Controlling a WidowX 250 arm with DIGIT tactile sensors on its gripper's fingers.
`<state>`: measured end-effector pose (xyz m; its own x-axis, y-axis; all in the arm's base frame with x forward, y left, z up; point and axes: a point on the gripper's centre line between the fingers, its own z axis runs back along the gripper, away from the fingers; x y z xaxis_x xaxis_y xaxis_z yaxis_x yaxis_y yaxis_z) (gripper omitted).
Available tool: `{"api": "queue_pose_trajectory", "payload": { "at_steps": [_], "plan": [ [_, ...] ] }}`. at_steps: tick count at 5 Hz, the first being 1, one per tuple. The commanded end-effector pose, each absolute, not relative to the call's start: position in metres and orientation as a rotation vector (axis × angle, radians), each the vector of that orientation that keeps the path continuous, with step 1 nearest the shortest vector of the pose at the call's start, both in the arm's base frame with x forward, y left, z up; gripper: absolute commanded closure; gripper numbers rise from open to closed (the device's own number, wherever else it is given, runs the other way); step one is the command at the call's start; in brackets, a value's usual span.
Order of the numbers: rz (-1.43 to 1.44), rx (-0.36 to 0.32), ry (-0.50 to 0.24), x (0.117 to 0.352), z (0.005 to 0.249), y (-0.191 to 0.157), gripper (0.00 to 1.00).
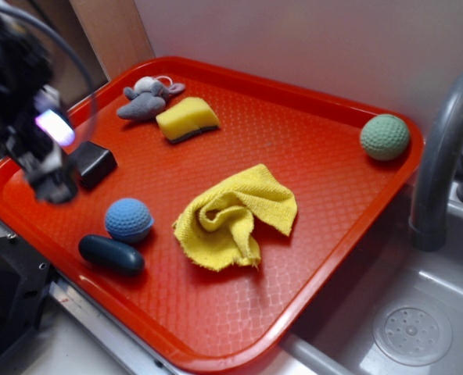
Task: Grab the plastic pickle.
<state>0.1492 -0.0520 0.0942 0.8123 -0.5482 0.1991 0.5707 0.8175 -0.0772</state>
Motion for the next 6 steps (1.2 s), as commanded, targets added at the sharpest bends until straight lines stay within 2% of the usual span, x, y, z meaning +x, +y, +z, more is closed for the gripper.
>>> {"api": "queue_pose_trajectory", "payload": {
  "at_steps": [1, 2, 3, 4, 5, 6],
  "plan": [
    [-0.864, -0.204, 0.022, 0.135, 0.067, -0.075, 0.0],
    [-0.857, -0.182, 0.044, 0.124, 0.069, -0.079, 0.0],
    [-0.828, -0.146, 0.002, 0.119, 0.08, -0.075, 0.0],
    [-0.789, -0.121, -0.036, 0.122, 0.089, -0.07, 0.0],
    [-0.77, -0.134, -0.033, 0.131, 0.095, -0.064, 0.0],
    [-0.682, -0.143, -0.012, 0.104, 0.109, -0.064, 0.0]
  ]
}}
